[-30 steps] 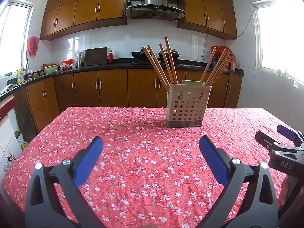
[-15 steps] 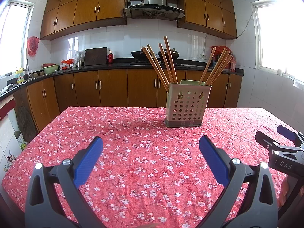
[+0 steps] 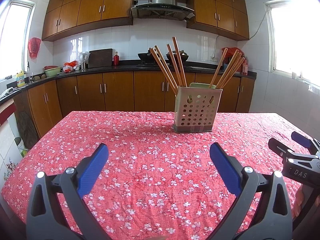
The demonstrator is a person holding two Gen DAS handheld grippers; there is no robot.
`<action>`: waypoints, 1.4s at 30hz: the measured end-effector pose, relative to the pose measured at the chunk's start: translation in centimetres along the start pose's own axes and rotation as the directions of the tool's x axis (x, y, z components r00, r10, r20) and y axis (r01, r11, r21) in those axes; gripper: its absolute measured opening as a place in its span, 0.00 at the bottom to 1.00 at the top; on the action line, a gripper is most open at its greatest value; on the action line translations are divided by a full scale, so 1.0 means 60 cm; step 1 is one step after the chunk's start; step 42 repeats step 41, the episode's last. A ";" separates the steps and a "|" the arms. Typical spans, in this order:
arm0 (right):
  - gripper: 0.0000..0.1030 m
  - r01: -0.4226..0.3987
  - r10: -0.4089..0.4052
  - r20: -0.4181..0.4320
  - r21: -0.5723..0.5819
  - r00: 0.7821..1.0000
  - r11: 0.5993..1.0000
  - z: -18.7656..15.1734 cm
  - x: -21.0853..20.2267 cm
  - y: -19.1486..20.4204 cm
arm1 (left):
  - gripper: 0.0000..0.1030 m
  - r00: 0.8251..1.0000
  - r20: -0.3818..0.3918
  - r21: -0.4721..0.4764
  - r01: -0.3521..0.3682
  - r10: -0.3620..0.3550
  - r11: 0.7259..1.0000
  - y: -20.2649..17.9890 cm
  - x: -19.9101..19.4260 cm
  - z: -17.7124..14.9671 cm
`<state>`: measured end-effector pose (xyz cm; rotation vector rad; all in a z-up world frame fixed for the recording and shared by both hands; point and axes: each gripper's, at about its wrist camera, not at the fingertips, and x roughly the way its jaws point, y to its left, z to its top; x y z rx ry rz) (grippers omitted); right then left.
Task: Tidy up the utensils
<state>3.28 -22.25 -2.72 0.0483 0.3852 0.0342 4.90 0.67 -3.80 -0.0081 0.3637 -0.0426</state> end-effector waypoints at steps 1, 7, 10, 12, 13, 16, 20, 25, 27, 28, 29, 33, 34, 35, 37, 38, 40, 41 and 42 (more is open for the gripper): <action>0.98 0.000 0.000 0.000 0.000 1.000 1.000 -0.001 0.000 0.000 | 0.96 1.000 0.000 -0.001 0.000 0.000 1.000 0.000 0.000 0.000; 0.98 -0.001 0.001 0.000 0.001 1.000 1.000 0.001 0.000 -0.001 | 0.96 1.000 -0.001 -0.001 0.001 -0.001 1.000 0.003 0.001 -0.001; 0.98 0.000 0.000 -0.001 0.001 1.000 1.000 -0.001 -0.001 -0.001 | 0.96 1.000 -0.002 -0.002 0.001 -0.001 1.000 0.003 0.002 -0.001; 0.98 0.001 -0.001 0.000 0.001 1.000 1.000 -0.002 -0.002 -0.001 | 0.96 1.000 -0.003 -0.002 0.002 -0.002 1.000 0.005 0.002 0.000; 0.98 0.000 0.000 -0.001 0.001 1.000 1.000 -0.002 -0.002 -0.001 | 0.96 1.000 -0.003 -0.002 0.001 -0.001 1.000 0.005 0.002 0.000; 0.98 0.001 -0.001 -0.002 0.001 1.000 1.000 -0.001 -0.001 -0.001 | 0.96 1.000 -0.003 -0.002 0.002 -0.002 1.000 0.005 0.002 0.000; 0.98 0.002 -0.002 -0.003 0.002 1.000 1.000 -0.003 -0.002 -0.002 | 0.96 1.000 -0.004 -0.001 0.002 -0.002 1.000 0.005 0.002 -0.001; 0.98 0.001 -0.001 -0.003 0.001 1.000 1.000 -0.004 -0.003 -0.002 | 0.96 1.000 -0.004 -0.003 0.002 -0.002 1.000 0.006 0.002 -0.001; 0.98 0.001 -0.001 -0.003 0.001 1.000 1.000 -0.005 -0.003 -0.002 | 0.96 1.000 -0.005 -0.003 0.003 -0.003 1.000 0.006 0.002 -0.001; 0.98 0.001 -0.001 -0.004 0.002 1.000 1.000 -0.004 -0.002 -0.001 | 0.96 1.000 -0.003 -0.003 0.002 -0.002 1.000 0.006 0.001 -0.002; 0.98 0.001 -0.001 -0.004 0.002 1.000 1.000 -0.005 -0.002 -0.002 | 0.96 1.000 -0.002 -0.003 0.000 0.000 1.000 0.006 0.002 -0.001; 0.98 0.001 -0.001 -0.006 0.003 1.000 1.000 -0.008 -0.004 -0.002 | 0.96 1.000 -0.003 -0.006 -0.005 0.005 1.000 0.008 0.003 -0.004; 0.98 0.002 -0.002 -0.006 0.003 1.000 1.000 -0.008 -0.004 -0.001 | 0.96 1.000 -0.004 -0.008 -0.004 0.004 1.000 0.009 0.003 -0.004; 0.98 0.002 -0.002 -0.007 0.003 1.000 1.000 -0.007 -0.004 -0.001 | 0.96 1.000 -0.007 -0.010 -0.004 0.004 1.000 0.010 0.004 -0.003; 0.98 0.001 -0.001 -0.007 0.003 1.000 1.000 -0.007 -0.004 -0.001 | 0.96 1.000 -0.013 -0.012 -0.002 0.002 1.000 0.011 0.006 -0.003; 0.98 0.002 -0.002 -0.008 0.003 1.000 1.000 -0.007 -0.003 0.000 | 0.96 1.000 -0.015 -0.014 -0.002 0.002 1.000 0.012 0.006 -0.004; 0.98 0.001 -0.001 -0.007 0.002 1.000 1.000 -0.008 -0.005 0.000 | 0.96 1.000 -0.018 -0.015 -0.001 0.000 1.000 0.012 0.007 -0.003; 0.98 0.001 -0.001 -0.008 0.002 1.000 1.000 -0.006 -0.001 0.001 | 0.96 1.000 -0.019 -0.015 0.000 0.000 1.000 0.013 0.007 -0.003; 0.98 0.001 -0.001 -0.008 0.002 1.000 1.000 -0.006 -0.001 0.001 | 0.96 1.000 -0.019 -0.015 0.000 0.000 1.000 0.013 0.007 -0.003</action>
